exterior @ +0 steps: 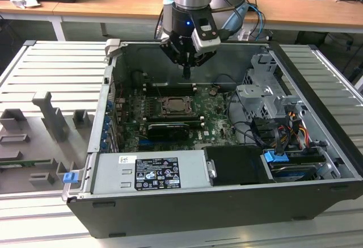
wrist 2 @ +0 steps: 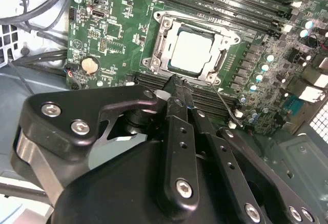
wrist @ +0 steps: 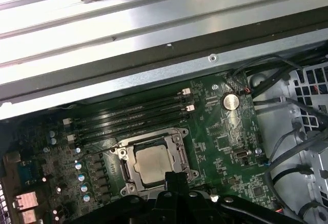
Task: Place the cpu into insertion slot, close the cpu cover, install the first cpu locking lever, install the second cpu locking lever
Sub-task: 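Install the first cpu locking lever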
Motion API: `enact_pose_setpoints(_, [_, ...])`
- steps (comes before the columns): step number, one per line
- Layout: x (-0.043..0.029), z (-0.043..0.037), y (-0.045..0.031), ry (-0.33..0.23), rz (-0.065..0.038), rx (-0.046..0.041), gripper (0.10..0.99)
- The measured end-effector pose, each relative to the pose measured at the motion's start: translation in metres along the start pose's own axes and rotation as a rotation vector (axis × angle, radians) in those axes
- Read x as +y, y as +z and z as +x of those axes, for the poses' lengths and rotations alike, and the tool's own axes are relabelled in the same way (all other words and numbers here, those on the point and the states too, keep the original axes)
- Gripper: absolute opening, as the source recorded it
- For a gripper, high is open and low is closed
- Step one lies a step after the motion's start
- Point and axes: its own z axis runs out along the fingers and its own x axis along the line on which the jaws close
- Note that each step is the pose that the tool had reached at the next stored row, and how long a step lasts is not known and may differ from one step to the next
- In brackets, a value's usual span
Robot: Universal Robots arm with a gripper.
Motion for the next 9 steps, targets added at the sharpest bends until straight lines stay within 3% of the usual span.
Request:
enact_pose_setpoints(5, [0.0, 0.0, 0.0, -0.027, -0.001, 0.0005, 0.106])
enact_pose_setpoints(8, [-0.0005, 0.0018, 0.0002, -0.115, -0.004, 0.0022, 0.106])
enact_pose_setpoints(9, [-0.0013, 0.0051, 0.0004, -0.118, -0.004, 0.0023, 0.106])
